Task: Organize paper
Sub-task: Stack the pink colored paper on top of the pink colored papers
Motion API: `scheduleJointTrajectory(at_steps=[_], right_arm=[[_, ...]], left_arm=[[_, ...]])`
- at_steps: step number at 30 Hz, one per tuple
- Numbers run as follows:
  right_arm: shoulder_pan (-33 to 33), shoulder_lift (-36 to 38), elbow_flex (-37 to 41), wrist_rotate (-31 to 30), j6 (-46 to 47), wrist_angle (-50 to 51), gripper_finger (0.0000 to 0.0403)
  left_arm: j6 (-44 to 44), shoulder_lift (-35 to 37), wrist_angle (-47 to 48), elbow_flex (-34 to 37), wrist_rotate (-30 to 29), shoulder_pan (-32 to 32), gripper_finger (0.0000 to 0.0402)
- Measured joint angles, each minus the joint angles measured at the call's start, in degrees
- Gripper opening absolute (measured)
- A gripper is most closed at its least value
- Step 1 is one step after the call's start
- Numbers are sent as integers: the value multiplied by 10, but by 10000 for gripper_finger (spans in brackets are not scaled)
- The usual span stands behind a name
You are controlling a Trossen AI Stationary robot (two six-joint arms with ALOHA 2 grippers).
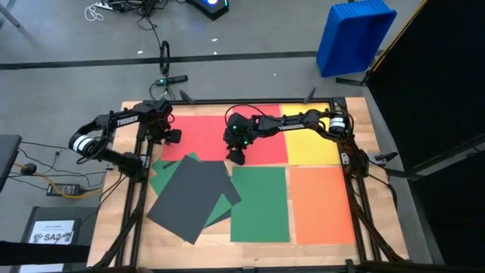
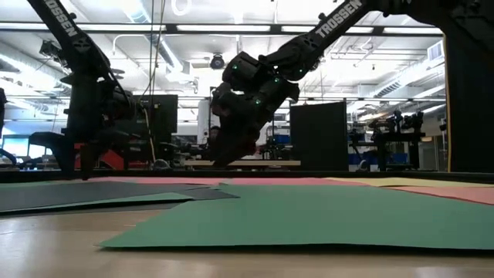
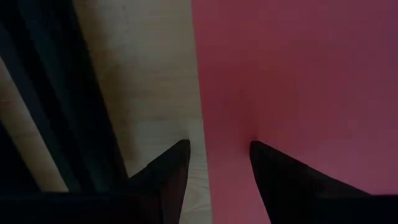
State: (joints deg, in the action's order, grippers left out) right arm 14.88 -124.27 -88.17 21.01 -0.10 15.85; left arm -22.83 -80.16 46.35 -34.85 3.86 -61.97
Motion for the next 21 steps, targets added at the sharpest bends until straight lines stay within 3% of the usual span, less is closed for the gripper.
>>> scheduleJointTrajectory(at_steps=[12, 21], right_arm=[[5, -55, -29, 29, 1, 13, 217], [7, -57, -31, 34, 1, 15, 206]], left_arm=[[5, -7, 3, -2, 21, 1, 159], [18, -9, 10, -6, 31, 1, 159]])
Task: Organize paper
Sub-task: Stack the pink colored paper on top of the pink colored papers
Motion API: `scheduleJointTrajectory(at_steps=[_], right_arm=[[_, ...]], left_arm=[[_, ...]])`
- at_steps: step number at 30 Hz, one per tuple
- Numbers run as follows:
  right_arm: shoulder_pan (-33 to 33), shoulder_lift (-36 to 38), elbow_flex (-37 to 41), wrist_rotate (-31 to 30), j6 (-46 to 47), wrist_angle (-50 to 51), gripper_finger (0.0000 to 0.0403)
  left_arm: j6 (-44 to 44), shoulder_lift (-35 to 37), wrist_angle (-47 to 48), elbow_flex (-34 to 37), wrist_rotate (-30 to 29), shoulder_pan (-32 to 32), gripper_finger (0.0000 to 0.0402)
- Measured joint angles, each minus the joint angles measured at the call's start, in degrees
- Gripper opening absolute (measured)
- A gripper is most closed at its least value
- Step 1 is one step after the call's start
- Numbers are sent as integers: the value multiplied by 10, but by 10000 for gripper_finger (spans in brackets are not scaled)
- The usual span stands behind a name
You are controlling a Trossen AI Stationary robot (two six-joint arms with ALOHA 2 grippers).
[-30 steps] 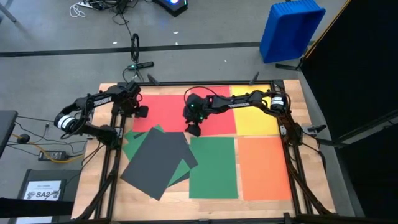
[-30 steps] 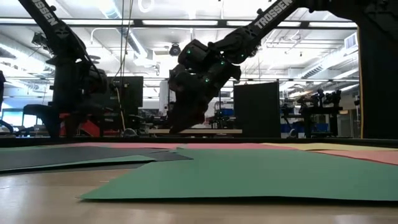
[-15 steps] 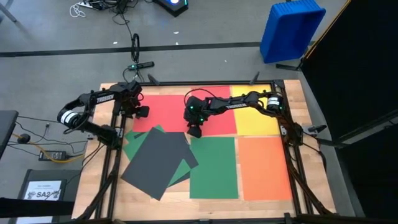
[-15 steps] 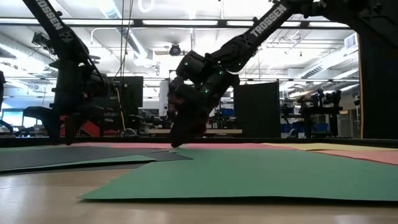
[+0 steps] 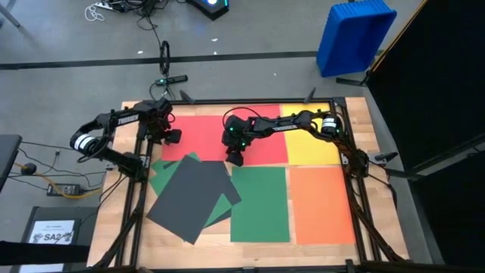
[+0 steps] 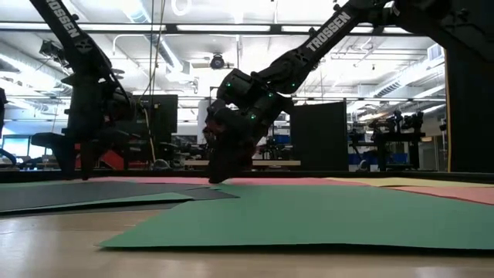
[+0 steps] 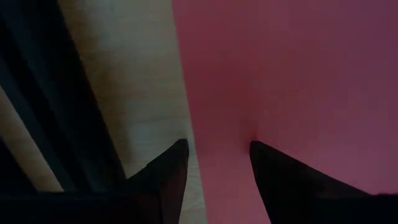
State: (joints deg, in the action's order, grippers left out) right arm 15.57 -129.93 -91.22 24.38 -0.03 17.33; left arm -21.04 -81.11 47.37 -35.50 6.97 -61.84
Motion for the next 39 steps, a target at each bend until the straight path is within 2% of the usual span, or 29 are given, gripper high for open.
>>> scheduleJointTrajectory(at_steps=[2, 9, 27, 39], right_arm=[[0, 0, 0, -1, 0, 0, 206], [0, 0, 1, -1, 0, 1, 210], [0, 0, 1, -1, 0, 1, 208], [0, -1, 2, -1, 0, 0, 212]], left_arm=[[1, -1, 4, -4, 6, 0, 159], [13, -3, -7, -12, 92, 2, 159], [32, -1, -33, -13, 104, 2, 158], [41, -1, -98, -14, 163, 2, 158]])
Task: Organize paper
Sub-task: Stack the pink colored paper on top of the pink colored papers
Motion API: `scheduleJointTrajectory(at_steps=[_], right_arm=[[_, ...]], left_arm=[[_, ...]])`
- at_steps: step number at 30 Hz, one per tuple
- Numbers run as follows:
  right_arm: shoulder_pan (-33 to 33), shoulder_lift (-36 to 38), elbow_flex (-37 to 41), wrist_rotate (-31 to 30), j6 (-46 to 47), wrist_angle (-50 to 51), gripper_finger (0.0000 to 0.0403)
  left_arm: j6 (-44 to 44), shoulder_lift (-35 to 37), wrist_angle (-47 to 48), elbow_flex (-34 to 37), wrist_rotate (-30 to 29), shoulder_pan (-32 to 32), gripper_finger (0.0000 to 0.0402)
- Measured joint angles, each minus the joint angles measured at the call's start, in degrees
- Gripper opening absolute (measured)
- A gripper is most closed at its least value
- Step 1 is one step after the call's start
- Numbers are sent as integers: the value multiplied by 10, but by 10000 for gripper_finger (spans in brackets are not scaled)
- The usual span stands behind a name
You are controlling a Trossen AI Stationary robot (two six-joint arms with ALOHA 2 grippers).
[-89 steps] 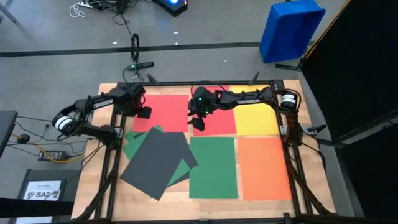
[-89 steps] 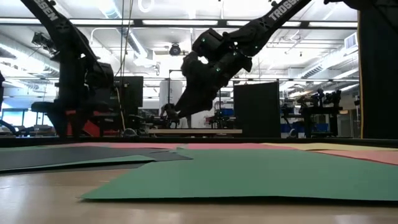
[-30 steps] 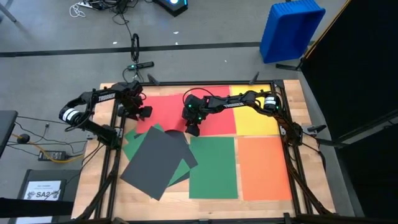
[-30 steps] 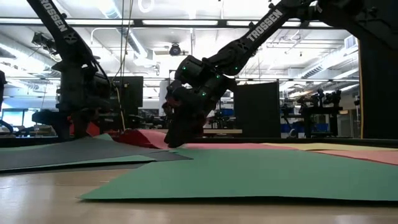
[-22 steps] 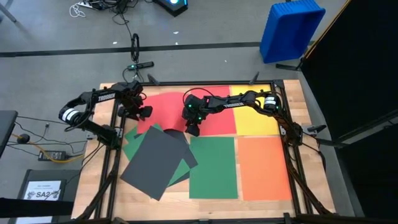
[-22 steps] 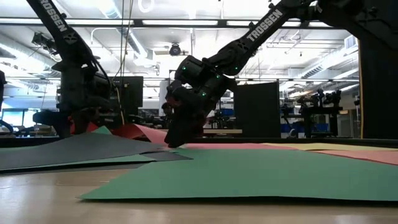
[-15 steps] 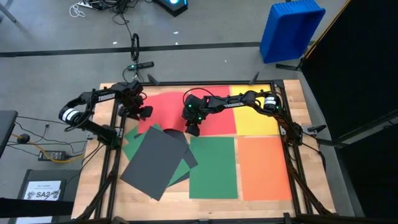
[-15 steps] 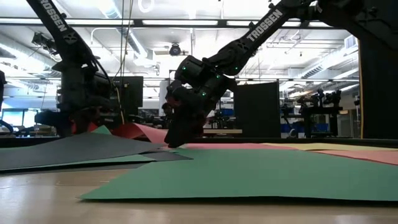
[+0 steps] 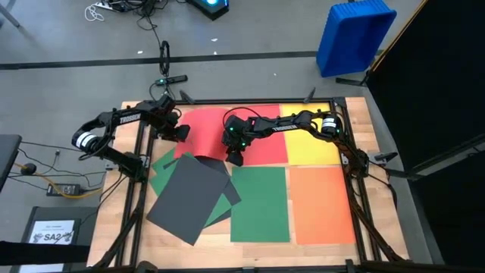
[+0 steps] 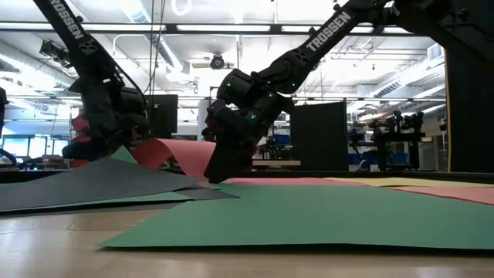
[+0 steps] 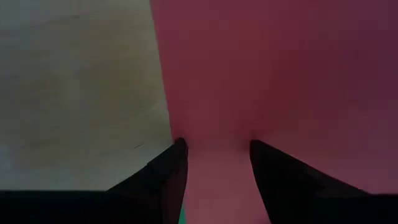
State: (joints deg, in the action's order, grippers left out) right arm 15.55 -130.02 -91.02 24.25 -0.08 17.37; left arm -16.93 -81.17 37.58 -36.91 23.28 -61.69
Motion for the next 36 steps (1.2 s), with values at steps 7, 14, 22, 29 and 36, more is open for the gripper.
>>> scheduleJointTrajectory(at_steps=[7, 14, 22, 29, 36], right_arm=[[0, 0, 0, 0, 0, 0, 208], [0, 0, 0, 0, 0, -1, 210], [0, 0, 0, 0, 0, -1, 214], [0, 0, 0, 0, 9, -8, 208], [0, 0, 1, 0, 10, -10, 216]], left_arm=[[-2, 0, -64, 0, 45, 0, 158], [-3, 0, -93, 0, 66, 0, 158], [27, 14, -147, -1, 94, 8, 158], [57, 16, -176, -1, 90, 24, 158], [120, 51, -132, -18, 31, 68, 158]])
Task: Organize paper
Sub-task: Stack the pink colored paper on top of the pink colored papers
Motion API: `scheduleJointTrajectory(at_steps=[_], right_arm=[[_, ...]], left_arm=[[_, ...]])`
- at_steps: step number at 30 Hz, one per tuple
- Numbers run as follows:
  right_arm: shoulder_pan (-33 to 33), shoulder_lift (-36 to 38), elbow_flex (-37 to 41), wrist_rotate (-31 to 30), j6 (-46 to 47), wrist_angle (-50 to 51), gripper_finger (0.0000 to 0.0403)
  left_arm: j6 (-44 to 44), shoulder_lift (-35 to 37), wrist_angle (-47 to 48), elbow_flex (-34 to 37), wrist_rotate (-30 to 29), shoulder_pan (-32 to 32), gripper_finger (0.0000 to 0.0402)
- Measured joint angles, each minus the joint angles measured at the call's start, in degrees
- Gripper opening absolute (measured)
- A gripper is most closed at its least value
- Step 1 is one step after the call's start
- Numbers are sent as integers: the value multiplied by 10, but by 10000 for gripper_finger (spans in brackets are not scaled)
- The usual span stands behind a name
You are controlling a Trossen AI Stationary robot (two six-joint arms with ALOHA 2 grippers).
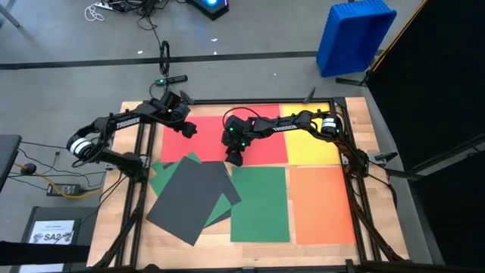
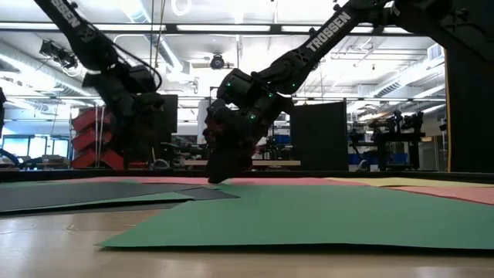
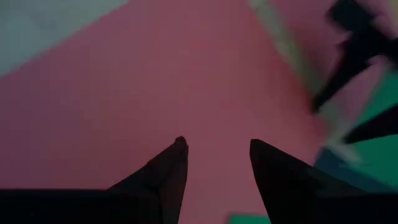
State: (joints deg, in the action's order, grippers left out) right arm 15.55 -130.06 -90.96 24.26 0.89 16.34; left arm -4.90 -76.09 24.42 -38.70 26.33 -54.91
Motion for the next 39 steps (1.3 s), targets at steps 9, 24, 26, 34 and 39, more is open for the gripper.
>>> scheduleJointTrajectory(at_steps=[9, 24, 26, 34, 39], right_arm=[[0, 7, 2, -14, 4, -15, 211], [-4, 10, 1, -19, -8, -10, 226], [-4, 10, 1, -19, -8, -9, 226], [-3, 11, 0, -17, -10, -1, 221], [-2, 11, 0, -16, -11, 3, 228]], left_arm=[[-41, 14, 118, -92, -271, -24, 157], [-118, -50, 184, -152, -247, -93, 156], [-104, -73, 218, -181, -268, -87, 156], [-89, -199, 337, -245, -289, -84, 156], [-110, -235, 350, -248, -290, -81, 156]])
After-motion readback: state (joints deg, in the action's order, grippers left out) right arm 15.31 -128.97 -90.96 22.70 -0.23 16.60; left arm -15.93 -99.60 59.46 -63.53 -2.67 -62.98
